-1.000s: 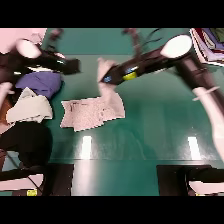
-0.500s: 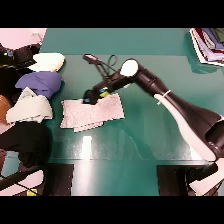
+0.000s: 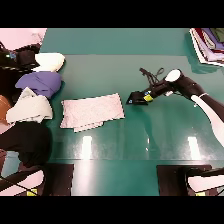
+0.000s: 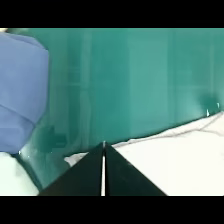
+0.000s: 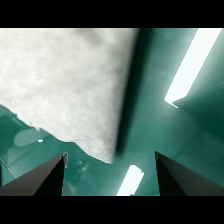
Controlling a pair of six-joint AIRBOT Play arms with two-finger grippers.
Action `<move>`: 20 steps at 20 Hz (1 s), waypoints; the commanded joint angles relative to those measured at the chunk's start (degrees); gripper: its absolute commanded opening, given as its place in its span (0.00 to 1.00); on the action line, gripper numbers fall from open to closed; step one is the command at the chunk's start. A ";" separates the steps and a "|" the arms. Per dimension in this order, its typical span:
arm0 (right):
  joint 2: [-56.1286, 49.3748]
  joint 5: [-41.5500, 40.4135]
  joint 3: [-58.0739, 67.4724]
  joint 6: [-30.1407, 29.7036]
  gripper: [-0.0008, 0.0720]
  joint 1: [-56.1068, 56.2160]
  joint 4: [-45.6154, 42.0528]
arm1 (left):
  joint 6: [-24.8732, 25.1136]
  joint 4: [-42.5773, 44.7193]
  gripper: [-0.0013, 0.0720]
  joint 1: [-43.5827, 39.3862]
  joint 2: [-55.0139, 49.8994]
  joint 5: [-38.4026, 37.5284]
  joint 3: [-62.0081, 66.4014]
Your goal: Fold the shirts.
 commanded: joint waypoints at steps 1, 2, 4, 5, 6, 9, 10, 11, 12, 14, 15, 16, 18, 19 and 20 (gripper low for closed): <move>-2.86 -2.45 -2.36 -0.09 0.88 -2.40 5.25 | 0.28 -0.39 0.05 -3.89 -0.02 2.34 -1.29; -4.74 -2.38 -0.57 -0.11 0.88 -1.07 5.27 | 0.28 -0.39 0.05 -5.07 -0.02 2.71 -1.73; -9.05 -2.29 4.15 -0.11 0.87 2.62 5.70 | 0.28 -0.39 0.05 -7.56 -0.13 3.39 -2.62; -11.43 -2.23 6.71 -0.13 0.87 4.61 7.85 | 0.28 -0.39 0.05 -8.63 -0.13 3.63 -2.99; -13.66 -2.14 9.09 -0.17 0.87 6.51 10.03 | 0.28 -0.39 0.05 -9.68 -0.13 3.61 -3.23; -19.28 -1.84 16.50 -0.20 0.61 12.15 11.26 | 0.26 -0.42 0.05 -12.11 -0.13 3.67 -3.34; -20.48 -1.27 18.75 -0.48 0.43 13.57 10.60 | 0.24 -0.44 0.05 -12.74 -0.13 3.67 -3.34; -21.27 -0.24 20.65 -2.05 0.21 14.58 10.56 | 0.24 -0.44 0.05 -13.25 -0.13 3.58 -3.34; -21.77 0.76 22.34 -3.06 0.07 15.19 10.54 | 0.26 -0.50 0.05 -13.75 -0.13 3.54 -3.34; -21.59 2.19 24.83 -3.19 0.03 14.80 10.45 | 0.24 -1.31 0.05 -14.14 -0.13 3.37 -3.37; -21.03 2.82 25.51 -3.17 0.03 13.92 9.99 | 0.26 -1.53 0.05 -14.14 -0.13 3.30 -3.37; -20.00 3.26 25.59 -3.08 0.03 12.66 8.55 | 0.20 -1.79 0.05 -14.14 -0.13 3.13 -3.37; -16.44 2.82 23.91 -1.36 0.03 8.94 4.35 | 0.04 -1.90 0.05 -14.14 -0.13 2.89 -3.37; -14.03 2.40 22.21 -0.31 0.03 6.43 1.90 | 0.02 -1.95 0.05 -14.14 -0.13 2.78 -3.37; -11.23 1.57 20.06 0.42 0.03 3.48 -0.20 | 0.00 -1.95 0.05 -14.14 -0.13 2.67 -3.37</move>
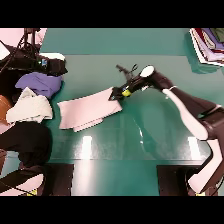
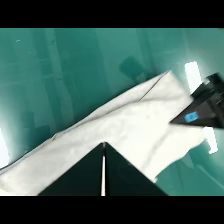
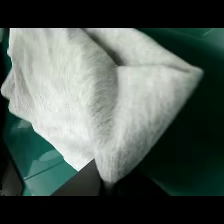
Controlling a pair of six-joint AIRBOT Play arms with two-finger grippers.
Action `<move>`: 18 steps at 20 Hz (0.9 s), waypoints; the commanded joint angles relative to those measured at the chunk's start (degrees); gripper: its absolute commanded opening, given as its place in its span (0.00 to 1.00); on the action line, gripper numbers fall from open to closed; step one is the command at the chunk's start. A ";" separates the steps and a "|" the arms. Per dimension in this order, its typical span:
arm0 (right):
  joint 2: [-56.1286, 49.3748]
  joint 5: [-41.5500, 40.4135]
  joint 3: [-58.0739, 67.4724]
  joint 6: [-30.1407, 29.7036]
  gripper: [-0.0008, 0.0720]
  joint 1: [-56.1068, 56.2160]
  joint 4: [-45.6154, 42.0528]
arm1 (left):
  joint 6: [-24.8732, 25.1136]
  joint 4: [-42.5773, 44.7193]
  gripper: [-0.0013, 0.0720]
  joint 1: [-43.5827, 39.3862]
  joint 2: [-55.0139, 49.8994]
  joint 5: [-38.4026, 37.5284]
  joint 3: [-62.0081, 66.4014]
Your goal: Fold the shirts.
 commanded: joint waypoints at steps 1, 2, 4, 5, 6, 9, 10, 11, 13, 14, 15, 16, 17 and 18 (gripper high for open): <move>7.39 -1.38 -4.66 2.25 0.03 -8.11 -7.10 | -0.31 -0.44 0.05 -0.20 -0.02 -0.48 -0.02; 10.21 -2.16 -6.97 2.54 0.03 -11.56 -8.24 | -0.31 -0.44 0.05 -0.20 -0.02 -0.46 -0.02; 16.48 -4.09 -12.15 3.13 0.03 -20.09 -10.78 | -0.33 -0.44 0.05 -0.20 -0.02 -0.46 -0.04; 19.37 -5.01 -14.38 4.00 0.03 -24.52 -12.02 | -0.37 -0.44 0.05 -0.20 -0.02 -0.44 -0.04; 22.53 -5.97 -16.83 4.59 0.03 -29.68 -13.33 | -0.52 -0.46 0.05 -0.20 -0.02 -0.44 -0.04; 30.60 -8.22 -23.26 5.27 0.03 -45.79 -14.78 | -1.75 -0.46 0.05 -0.20 -0.02 -0.20 -0.04; 33.03 -8.70 -25.29 5.33 0.03 -51.67 -14.88 | -1.84 -0.50 0.05 -0.20 -0.02 0.26 -0.04; 35.12 -9.53 -27.26 5.95 0.03 -56.96 -14.97 | -1.84 -0.63 0.05 -0.20 -0.02 0.68 -0.04; 38.69 -10.78 -31.06 6.71 0.03 -67.41 -15.56 | -2.03 -1.05 0.05 -0.17 -0.02 1.60 -0.04; 40.11 -11.34 -33.07 6.71 0.03 -71.63 -15.56 | -2.03 -1.46 0.05 -0.20 -0.02 2.21 -0.04; 41.27 -11.63 -34.84 6.73 0.03 -75.28 -15.58 | -2.03 -1.62 0.05 -0.20 -0.02 2.62 -0.04; 42.53 -11.98 -36.92 6.73 0.03 -78.53 -15.61 | -2.03 -1.66 0.05 -0.20 -0.02 2.80 -0.04; 43.80 -12.76 -39.04 6.82 0.03 -81.02 -15.82 | -2.01 -1.66 0.05 -0.20 -0.02 2.99 -0.04; 45.09 -13.64 -41.20 7.72 0.03 -82.99 -15.98 | -2.01 -1.66 0.05 -0.20 -0.02 3.06 -0.04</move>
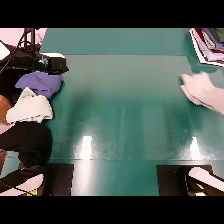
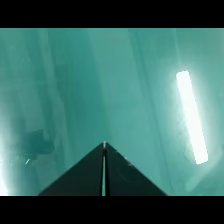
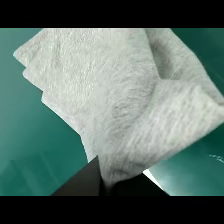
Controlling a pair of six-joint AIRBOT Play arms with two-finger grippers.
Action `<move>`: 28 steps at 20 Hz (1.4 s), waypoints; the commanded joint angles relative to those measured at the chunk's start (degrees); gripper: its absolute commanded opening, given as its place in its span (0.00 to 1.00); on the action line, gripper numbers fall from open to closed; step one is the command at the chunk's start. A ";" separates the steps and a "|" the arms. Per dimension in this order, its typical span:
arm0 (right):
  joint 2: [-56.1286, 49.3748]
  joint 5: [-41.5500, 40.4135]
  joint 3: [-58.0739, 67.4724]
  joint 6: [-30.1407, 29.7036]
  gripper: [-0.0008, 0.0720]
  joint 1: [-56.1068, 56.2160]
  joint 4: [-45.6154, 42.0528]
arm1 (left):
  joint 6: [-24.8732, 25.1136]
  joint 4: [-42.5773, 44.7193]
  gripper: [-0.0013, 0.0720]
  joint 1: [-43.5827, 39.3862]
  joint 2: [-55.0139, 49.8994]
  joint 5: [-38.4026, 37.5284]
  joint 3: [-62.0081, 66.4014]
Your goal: Fold the shirts.
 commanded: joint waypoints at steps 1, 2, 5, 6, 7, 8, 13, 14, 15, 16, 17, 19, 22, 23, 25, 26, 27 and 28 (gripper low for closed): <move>5.03 -3.15 -7.56 1.18 0.03 -10.21 -0.57 | -0.09 -0.31 0.05 0.00 -0.02 0.94 0.00; 5.64 -3.37 -8.81 1.16 0.03 -11.10 -1.01 | -0.07 -0.31 0.05 0.00 -0.02 0.92 0.00; 5.75 -2.08 -9.14 1.11 0.03 -11.61 -5.22 | 0.09 -0.28 0.05 0.02 -0.02 0.90 0.00; 5.75 -1.57 -9.14 1.11 0.07 -11.61 -6.01 | 0.09 -0.31 0.05 0.00 -0.02 0.87 0.00; 5.75 -0.90 -9.05 1.11 0.36 -11.63 -7.13 | 0.11 -0.31 0.05 0.02 -0.02 0.85 0.00; 5.73 0.20 -8.46 1.11 0.74 -11.98 -9.03 | 0.11 -0.31 0.05 0.00 -0.02 0.68 0.00; 5.75 8.98 1.25 1.25 0.83 -14.14 -10.08 | 0.11 -0.17 0.05 0.00 -0.02 0.37 0.00; 5.75 10.36 3.15 1.22 0.82 -12.57 -9.55 | 0.11 -0.17 0.05 0.02 -0.02 0.87 0.00; 5.75 11.65 4.70 1.16 0.82 -10.14 -8.79 | 0.13 -0.17 0.05 0.00 -0.02 1.31 0.00; 5.77 13.05 5.92 1.16 0.82 -6.49 -8.24 | 0.13 -0.17 0.05 0.02 -0.02 1.66 0.00; 5.77 13.99 6.54 1.16 0.82 -2.16 -6.73 | 0.13 -0.15 0.05 0.02 -0.02 1.68 0.00; 5.75 14.32 6.56 1.16 0.82 7.78 -3.32 | 0.11 -0.20 0.05 0.02 -0.02 1.60 0.00; 5.75 13.62 6.56 1.11 0.49 24.02 -3.54 | 0.11 -0.17 0.05 0.02 0.00 1.62 0.00; 5.75 13.14 6.56 1.05 0.39 29.27 -3.54 | 0.11 -0.17 0.05 0.02 -0.02 1.62 0.00; 5.75 11.21 6.56 0.98 0.20 37.73 -3.48 | 0.11 -0.17 0.05 0.02 0.00 1.62 0.00; 5.77 10.23 6.56 0.98 0.03 41.33 -3.48 | 0.11 -0.17 0.05 0.02 -0.02 1.62 0.00; 5.77 9.27 6.56 0.94 0.03 44.48 -3.48 | 0.11 -0.17 0.05 0.02 0.00 1.62 0.00; 5.77 8.48 6.56 0.94 0.03 47.39 -3.48 | 0.11 -0.20 0.05 0.02 0.00 1.60 0.00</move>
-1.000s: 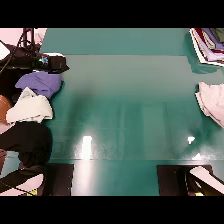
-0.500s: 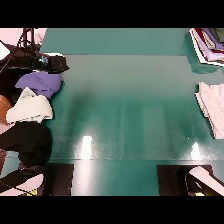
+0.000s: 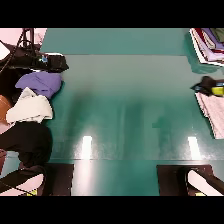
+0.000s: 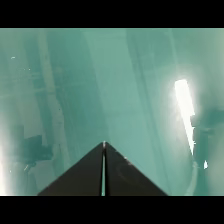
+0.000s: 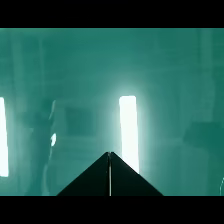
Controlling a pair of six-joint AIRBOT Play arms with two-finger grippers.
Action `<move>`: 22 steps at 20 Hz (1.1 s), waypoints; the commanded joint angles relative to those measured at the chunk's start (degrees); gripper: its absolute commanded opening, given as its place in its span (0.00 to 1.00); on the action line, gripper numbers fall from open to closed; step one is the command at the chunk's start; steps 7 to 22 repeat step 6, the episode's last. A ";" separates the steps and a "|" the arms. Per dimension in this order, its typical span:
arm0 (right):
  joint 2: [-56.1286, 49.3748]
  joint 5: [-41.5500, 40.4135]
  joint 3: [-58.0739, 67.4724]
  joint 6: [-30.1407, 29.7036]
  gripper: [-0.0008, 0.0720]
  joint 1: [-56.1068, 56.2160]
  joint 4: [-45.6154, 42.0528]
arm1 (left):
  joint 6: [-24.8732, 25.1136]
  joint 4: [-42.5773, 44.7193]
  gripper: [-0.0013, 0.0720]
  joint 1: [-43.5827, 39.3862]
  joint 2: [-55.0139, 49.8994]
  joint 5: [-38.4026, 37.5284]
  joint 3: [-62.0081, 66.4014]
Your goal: Fold the shirts.
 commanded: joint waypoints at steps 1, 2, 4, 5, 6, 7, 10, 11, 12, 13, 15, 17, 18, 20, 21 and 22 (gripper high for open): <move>0.02 -3.39 0.13 -0.07 0.03 12.52 0.24 | 0.00 0.00 0.05 0.02 -0.02 0.02 0.00; 0.02 -3.91 0.13 -0.07 0.03 14.21 0.24 | 0.00 0.02 0.05 0.02 0.00 0.02 0.00; 0.02 -4.66 0.13 -0.07 0.03 16.17 0.26 | 0.00 0.02 0.05 0.02 -0.02 0.02 0.00; 0.02 -4.74 0.13 -0.07 0.03 16.72 0.33 | 0.00 0.00 0.05 0.02 0.00 0.04 0.00; 0.02 -4.68 0.13 -0.04 0.03 17.22 0.33 | 0.00 0.02 0.05 0.02 -0.02 0.02 0.00; 0.02 -4.68 0.13 -0.04 0.03 17.22 0.33 | 0.00 0.02 0.05 0.02 -0.02 0.02 0.00; 0.02 -4.68 0.13 -0.04 0.03 17.22 0.33 | 0.00 0.02 0.05 0.02 -0.02 0.02 0.00; 0.02 -4.68 0.13 -0.04 0.03 17.22 0.33 | 0.00 0.02 0.05 0.02 -0.02 0.02 0.00; 0.02 -4.68 0.13 -0.04 0.03 17.22 0.33 | 0.00 0.02 0.05 0.02 -0.02 0.02 0.00; 0.02 -4.68 0.13 -0.04 0.03 17.22 0.33 | 0.00 0.02 0.05 0.02 -0.02 0.02 0.00; 0.02 -4.68 0.13 -0.04 0.03 17.22 0.33 | 0.00 0.02 0.05 0.02 -0.02 0.02 0.00; 0.02 -4.68 0.13 -0.04 0.03 17.22 0.33 | 0.00 0.02 0.05 0.02 -0.02 0.02 0.00; 0.02 -4.68 0.13 -0.04 0.03 17.22 0.33 | 0.00 0.02 0.05 0.02 -0.02 0.02 0.00; 0.02 -4.68 0.13 -0.04 0.03 17.22 0.33 | 0.00 0.02 0.05 0.02 -0.02 0.02 0.00; 0.02 -4.68 0.13 -0.04 0.03 17.22 0.33 | 0.00 0.02 0.05 0.02 -0.02 0.02 0.00; 0.02 -4.68 0.13 -0.04 0.03 17.22 0.33 | 0.00 0.02 0.05 0.02 -0.02 0.02 0.00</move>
